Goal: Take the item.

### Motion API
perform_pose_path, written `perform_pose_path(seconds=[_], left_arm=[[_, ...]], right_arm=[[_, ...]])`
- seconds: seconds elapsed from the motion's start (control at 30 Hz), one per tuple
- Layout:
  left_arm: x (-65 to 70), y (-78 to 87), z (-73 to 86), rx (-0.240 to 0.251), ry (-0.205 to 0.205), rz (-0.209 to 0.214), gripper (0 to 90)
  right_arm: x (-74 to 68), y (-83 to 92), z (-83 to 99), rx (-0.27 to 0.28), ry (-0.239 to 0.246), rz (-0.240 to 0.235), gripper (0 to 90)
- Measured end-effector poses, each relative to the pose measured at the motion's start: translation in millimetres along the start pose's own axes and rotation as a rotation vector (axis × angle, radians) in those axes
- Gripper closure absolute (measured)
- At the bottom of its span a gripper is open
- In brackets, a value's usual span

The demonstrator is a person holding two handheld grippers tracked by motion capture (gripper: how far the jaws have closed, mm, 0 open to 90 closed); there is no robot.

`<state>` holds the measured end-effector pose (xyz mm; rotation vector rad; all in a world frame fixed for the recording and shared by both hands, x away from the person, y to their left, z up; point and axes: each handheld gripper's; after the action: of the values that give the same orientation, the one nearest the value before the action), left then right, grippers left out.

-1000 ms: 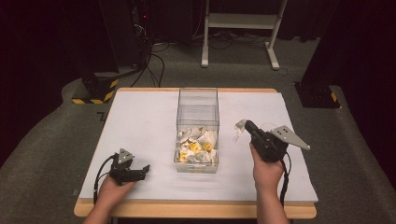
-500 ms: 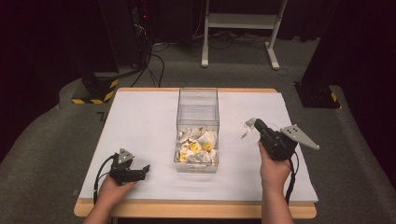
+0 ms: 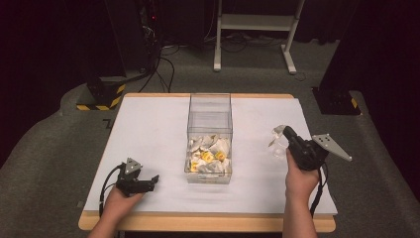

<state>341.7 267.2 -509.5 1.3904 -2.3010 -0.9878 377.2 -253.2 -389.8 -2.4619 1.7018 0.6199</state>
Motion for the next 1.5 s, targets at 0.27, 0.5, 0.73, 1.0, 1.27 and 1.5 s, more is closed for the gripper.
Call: perform_pose_path(seconds=[0.27,0.5,0.73,1.0,1.27,1.5], left_arm=[[0.0,0.0,0.0,0.0,0.0,0.0,14.8],[0.0,0.0,0.0,0.0,0.0,0.0,14.8],[0.0,0.0,0.0,0.0,0.0,0.0,14.8],[0.1,0.1,0.1,0.001,-0.001,-0.001,14.9],[0.0,0.1,0.1,0.0,-0.002,-0.001,14.9],[0.4,0.1,0.1,0.002,0.003,0.0,15.0]], right_arm=[[17.2,5.8,-2.8,0.021,-0.038,0.035,88.2],[29.8,10.2,-4.4,0.034,-0.06,0.066,88.2],[40.7,5.9,-4.3,0.028,-0.071,0.091,88.2],[46.8,-0.4,-3.3,0.023,-0.068,0.118,88.1],[51.4,-9.7,4.5,-0.013,-0.06,0.147,88.1],[54.9,-17.6,13.0,-0.05,-0.053,0.165,88.0]])
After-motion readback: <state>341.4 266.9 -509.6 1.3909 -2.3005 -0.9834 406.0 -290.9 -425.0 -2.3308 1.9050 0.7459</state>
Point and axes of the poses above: each handheld gripper's, and its own axes: y roughly backward along the jaws, z roughly out of its underside, x roughly to its right, and after that the axes turned 8 degrees about -y, right-handed
